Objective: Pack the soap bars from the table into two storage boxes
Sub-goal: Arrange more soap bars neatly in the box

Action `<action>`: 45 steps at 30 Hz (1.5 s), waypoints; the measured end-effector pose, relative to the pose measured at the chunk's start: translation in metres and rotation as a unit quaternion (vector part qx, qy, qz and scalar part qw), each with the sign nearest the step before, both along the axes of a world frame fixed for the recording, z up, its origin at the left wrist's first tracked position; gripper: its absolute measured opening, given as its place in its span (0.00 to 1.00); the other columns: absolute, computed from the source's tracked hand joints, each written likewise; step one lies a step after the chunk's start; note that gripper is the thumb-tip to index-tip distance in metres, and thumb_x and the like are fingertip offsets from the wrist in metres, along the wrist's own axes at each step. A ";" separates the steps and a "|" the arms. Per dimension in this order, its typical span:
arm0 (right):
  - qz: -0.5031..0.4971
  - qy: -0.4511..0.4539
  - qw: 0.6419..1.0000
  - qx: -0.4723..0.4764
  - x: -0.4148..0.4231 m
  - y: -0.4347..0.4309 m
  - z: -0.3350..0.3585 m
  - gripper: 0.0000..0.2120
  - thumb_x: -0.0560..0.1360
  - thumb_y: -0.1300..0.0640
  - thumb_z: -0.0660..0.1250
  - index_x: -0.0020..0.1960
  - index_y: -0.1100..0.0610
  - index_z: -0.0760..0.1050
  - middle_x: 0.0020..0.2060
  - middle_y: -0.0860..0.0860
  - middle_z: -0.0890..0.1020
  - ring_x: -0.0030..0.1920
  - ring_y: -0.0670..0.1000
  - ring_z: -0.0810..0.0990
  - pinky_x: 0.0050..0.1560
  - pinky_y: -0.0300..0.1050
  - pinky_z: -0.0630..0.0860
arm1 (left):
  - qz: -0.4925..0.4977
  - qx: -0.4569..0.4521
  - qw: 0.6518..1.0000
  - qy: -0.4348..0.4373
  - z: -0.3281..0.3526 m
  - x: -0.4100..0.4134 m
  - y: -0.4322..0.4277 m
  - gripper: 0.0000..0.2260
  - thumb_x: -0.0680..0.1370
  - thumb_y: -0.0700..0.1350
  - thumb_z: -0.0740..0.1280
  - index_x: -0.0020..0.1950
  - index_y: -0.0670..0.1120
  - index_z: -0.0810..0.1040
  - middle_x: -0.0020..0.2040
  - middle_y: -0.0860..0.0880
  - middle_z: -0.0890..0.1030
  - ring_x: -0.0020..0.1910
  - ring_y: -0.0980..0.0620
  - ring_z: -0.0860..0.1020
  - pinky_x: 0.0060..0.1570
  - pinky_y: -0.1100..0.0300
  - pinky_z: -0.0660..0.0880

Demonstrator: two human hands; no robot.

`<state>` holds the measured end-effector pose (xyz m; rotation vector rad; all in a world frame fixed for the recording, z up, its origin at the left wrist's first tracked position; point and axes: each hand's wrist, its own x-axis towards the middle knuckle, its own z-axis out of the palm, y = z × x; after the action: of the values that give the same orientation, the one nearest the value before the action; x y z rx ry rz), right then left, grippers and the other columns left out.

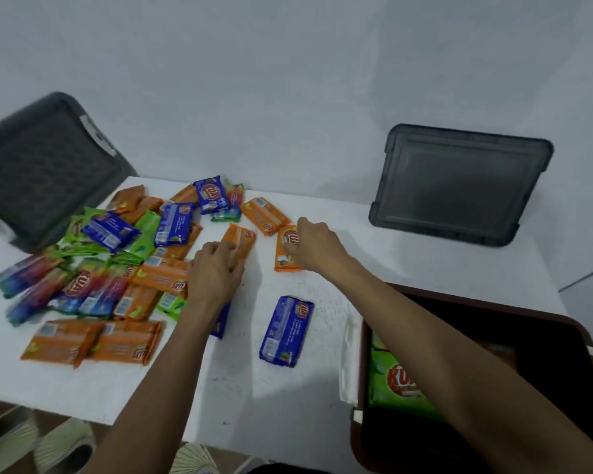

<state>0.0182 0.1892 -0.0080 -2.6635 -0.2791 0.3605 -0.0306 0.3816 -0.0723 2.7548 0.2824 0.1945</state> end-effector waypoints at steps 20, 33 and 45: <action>-0.051 0.125 0.990 0.043 0.035 -0.004 -0.002 0.23 0.70 0.57 0.74 0.62 0.62 0.74 0.57 0.56 0.78 0.56 0.55 0.76 0.51 0.51 0.77 | 0.040 -0.056 0.996 -0.055 -0.012 0.015 0.002 0.19 0.74 0.60 0.67 0.58 0.49 0.76 0.49 0.44 0.81 0.45 0.45 0.78 0.44 0.53 0.74; -0.106 0.020 0.903 0.415 -0.031 -0.118 0.043 0.18 0.72 0.71 0.65 0.57 0.55 0.79 0.57 0.53 0.79 0.54 0.54 0.82 0.52 0.50 0.82 | 0.019 -0.469 0.880 -0.070 0.045 -0.018 -0.052 0.12 0.80 0.53 0.62 0.56 0.46 0.78 0.48 0.48 0.83 0.38 0.52 0.83 0.31 0.68 0.74; -0.191 -0.001 0.832 0.520 -0.146 -0.256 0.064 0.15 0.77 0.66 0.65 0.60 0.55 0.79 0.54 0.54 0.83 0.54 0.55 0.83 0.49 0.50 0.82 | -0.118 -0.627 0.770 -0.011 0.102 -0.060 -0.152 0.22 0.76 0.40 0.68 0.68 0.55 0.69 0.56 0.48 0.81 0.46 0.43 0.84 0.41 0.60 0.80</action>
<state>-0.1273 -0.0663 0.0555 -1.5703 0.0712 0.0296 -0.0901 0.2291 0.0298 1.4110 0.0056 -0.0440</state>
